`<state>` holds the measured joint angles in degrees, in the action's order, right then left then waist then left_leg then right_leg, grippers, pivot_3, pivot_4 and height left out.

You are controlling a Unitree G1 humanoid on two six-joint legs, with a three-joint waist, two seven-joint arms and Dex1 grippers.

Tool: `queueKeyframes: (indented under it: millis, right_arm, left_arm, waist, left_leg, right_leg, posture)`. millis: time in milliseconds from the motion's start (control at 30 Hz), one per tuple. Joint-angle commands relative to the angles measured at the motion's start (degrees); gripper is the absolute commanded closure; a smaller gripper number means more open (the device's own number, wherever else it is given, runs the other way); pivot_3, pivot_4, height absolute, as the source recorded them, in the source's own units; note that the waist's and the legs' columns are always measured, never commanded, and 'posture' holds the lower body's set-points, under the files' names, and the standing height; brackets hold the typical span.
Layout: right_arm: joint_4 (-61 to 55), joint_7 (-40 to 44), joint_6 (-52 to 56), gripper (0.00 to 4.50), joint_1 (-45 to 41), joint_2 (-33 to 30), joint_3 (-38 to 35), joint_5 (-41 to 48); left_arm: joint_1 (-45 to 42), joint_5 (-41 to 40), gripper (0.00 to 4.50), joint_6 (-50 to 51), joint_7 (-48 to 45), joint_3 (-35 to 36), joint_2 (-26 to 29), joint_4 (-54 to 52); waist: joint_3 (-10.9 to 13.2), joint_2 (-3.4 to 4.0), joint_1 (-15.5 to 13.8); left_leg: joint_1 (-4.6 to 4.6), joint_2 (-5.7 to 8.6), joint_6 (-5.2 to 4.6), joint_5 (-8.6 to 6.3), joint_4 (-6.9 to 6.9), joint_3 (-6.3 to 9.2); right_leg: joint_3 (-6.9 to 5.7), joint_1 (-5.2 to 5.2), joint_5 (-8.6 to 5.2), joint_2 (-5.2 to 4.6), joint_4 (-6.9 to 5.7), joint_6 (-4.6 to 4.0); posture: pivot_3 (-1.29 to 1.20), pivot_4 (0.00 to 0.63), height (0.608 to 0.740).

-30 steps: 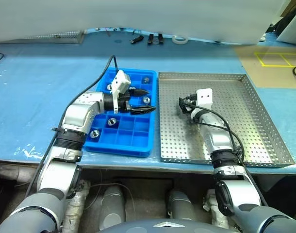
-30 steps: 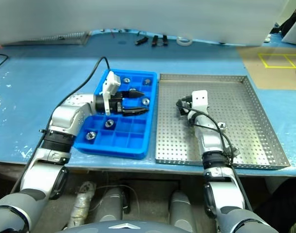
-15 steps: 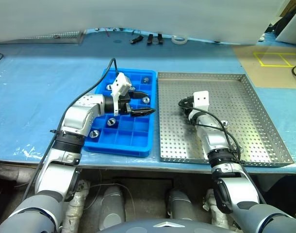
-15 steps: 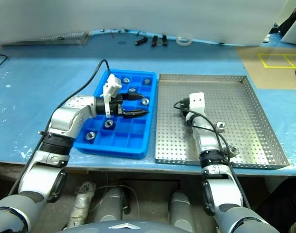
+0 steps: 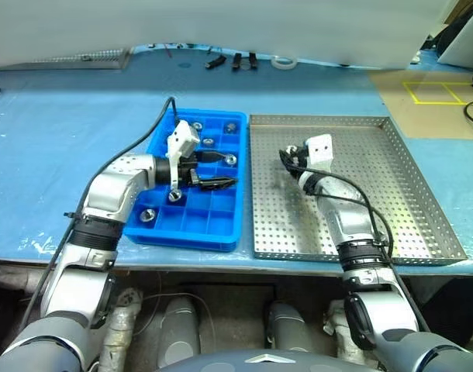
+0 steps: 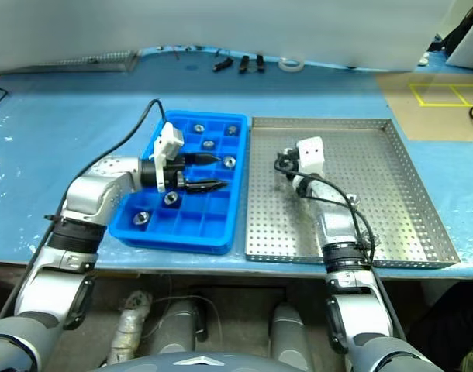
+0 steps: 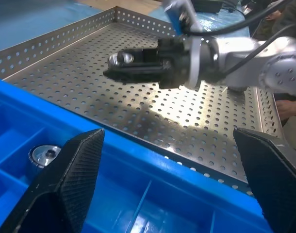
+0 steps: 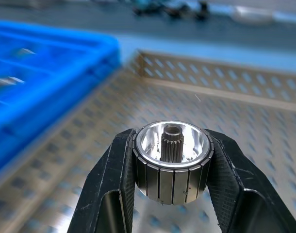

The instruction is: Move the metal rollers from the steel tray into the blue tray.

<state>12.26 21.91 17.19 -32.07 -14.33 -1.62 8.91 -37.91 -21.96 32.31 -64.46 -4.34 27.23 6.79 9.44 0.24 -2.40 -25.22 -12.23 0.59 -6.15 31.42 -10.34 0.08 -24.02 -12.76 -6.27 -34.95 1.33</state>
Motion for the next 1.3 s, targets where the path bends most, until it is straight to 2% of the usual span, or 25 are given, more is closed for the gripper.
queueKeyframes:
  millis: [33,167,300,533,767,1000,1267,1300]
  right_arm:
    - [-10.01,9.31,4.9,2.86,-1.29,-2.6,3.44,4.26]
    - [-12.28,17.83,6.73,2.86,-2.99,-4.09,8.33,5.56]
    - [-8.87,23.28,5.31,2.86,-6.0,-2.7,12.0,5.15]
    - [4.77,25.0,-2.35,2.86,-13.14,3.03,15.52,0.6]
    - [8.86,29.22,-4.53,2.86,-13.06,2.82,18.13,-2.01]
    - [8.83,28.51,-4.94,2.86,-11.91,1.19,17.93,-4.25]
    - [11.58,22.35,-4.35,2.86,-12.38,2.14,16.53,-6.67]
    - [11.96,21.77,-4.22,2.51,-12.36,2.31,16.34,-6.76]
  left_arm:
    - [2.6,-1.77,0.0,1.16,1.66,3.21,2.61,-5.07]
    - [7.74,-3.19,0.0,3.31,4.04,5.71,5.46,-10.77]
    - [14.33,-3.75,0.0,4.61,7.15,8.49,8.36,-16.72]
    - [23.43,-7.97,0.0,9.04,14.14,15.08,9.42,-27.02]
    - [27.85,-11.55,0.0,11.51,18.01,17.28,9.7,-32.85]
    - [27.81,-12.78,0.0,11.63,19.3,16.32,10.03,-32.79]
    - [25.2,-12.39,0.0,10.57,19.07,13.42,9.41,-30.36]
    - [24.99,-12.38,0.0,10.44,18.98,13.15,9.41,-30.15]
  waist:
    - [0.0,0.0,-0.17]
    - [0.0,0.0,-0.56]
    - [0.01,0.0,-1.86]
    - [0.01,-0.01,-5.02]
    - [0.01,-0.02,-7.89]
    - [0.01,-0.03,-8.16]
    - [0.01,-0.03,-7.79]
    - [0.01,-0.03,-7.78]
  left_leg:
    - [0.02,0.01,0.05,0.03,-0.11,0.0]
    - [0.03,-0.02,0.12,0.07,-0.22,0.04]
    - [0.01,-0.08,0.19,0.11,-0.31,0.08]
    - [-0.02,-0.19,0.33,0.19,-0.39,0.18]
    - [-0.09,-0.16,0.36,0.2,-0.39,0.3]
    - [-0.08,-0.16,0.48,0.28,-0.39,0.37]
    - [-0.07,-0.19,0.6,0.35,-0.38,0.37]
    - [-0.08,-0.19,0.61,0.36,-0.37,0.37]
  right_leg:
    - [-0.01,0.0,0.0,0.0,0.04,0.0]
    - [-0.07,0.0,-0.01,0.01,0.1,-0.01]
    - [-0.11,-0.07,-0.03,0.01,0.1,-0.05]
    - [-0.27,-0.1,-0.08,0.02,0.01,-0.16]
    - [-0.37,-0.08,-0.08,0.01,0.03,-0.16]
    - [-0.37,-0.09,-0.08,0.03,-0.1,-0.16]
    - [-0.34,-0.17,-0.08,0.07,-0.21,-0.16]
    - [-0.33,-0.18,-0.08,0.07,-0.22,-0.16]
  posture:
    - [-0.02,0.15,0.74]
    - [0.07,0.15,0.74]
    - [0.18,0.15,0.74]
    - [0.32,0.15,0.74]
    - [0.37,0.15,0.74]
    - [0.35,0.15,0.74]
    - [0.31,0.15,0.74]
    - [0.31,0.15,0.74]
